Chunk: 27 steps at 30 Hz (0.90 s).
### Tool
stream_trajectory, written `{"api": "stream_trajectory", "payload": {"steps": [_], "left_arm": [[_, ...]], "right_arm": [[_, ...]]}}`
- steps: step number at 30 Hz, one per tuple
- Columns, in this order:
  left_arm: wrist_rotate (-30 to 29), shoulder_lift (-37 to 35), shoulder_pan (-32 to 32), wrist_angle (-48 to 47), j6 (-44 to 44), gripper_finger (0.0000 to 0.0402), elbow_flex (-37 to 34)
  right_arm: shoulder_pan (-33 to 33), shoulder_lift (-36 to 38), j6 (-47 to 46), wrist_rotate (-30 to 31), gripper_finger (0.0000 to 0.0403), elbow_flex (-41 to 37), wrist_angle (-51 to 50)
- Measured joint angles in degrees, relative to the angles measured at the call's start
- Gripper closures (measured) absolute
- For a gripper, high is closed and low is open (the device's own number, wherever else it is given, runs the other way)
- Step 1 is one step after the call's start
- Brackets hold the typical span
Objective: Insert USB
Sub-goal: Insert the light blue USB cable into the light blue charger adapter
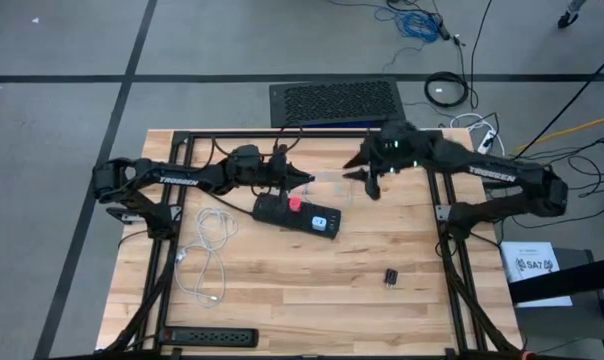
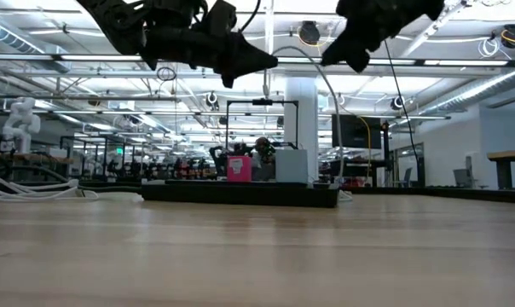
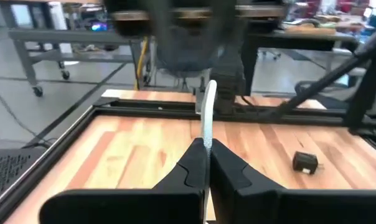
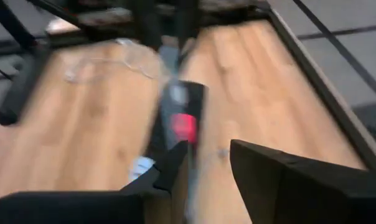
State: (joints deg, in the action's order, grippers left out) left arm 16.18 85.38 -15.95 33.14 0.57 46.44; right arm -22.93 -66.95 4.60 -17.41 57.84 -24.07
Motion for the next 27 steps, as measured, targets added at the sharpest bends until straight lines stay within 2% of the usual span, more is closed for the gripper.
{"api": "stream_trajectory", "payload": {"steps": [3,7,10,14,19,27], "left_arm": [[-0.9,0.0,0.0,2.0,-2.0,0.0394,0.0],[-0.4,0.0,0.0,4.7,-3.3,0.0394,0.0],[-0.2,0.0,0.1,5.3,-4.6,0.0394,-0.1],[-0.3,0.0,1.3,5.5,-4.6,0.0394,-0.1],[-2.4,0.0,2.6,4.9,-2.8,0.0394,-0.1],[-4.7,0.0,2.7,4.2,-2.3,0.0394,-0.1]], "right_arm": [[6.7,0.3,-7.3,3.6,0.0298,-4.3,9.0],[13.7,-1.5,-15.0,7.5,0.0291,-12.0,26.2],[17.4,-3.8,-16.8,15.6,0.0284,-15.2,36.8],[18.9,-9.2,-15.9,24.8,0.0275,-15.5,42.6],[18.4,-15.0,-15.8,28.2,0.0268,-15.5,51.6],[18.4,-15.7,-16.0,28.5,0.0276,-15.3,56.1]]}}
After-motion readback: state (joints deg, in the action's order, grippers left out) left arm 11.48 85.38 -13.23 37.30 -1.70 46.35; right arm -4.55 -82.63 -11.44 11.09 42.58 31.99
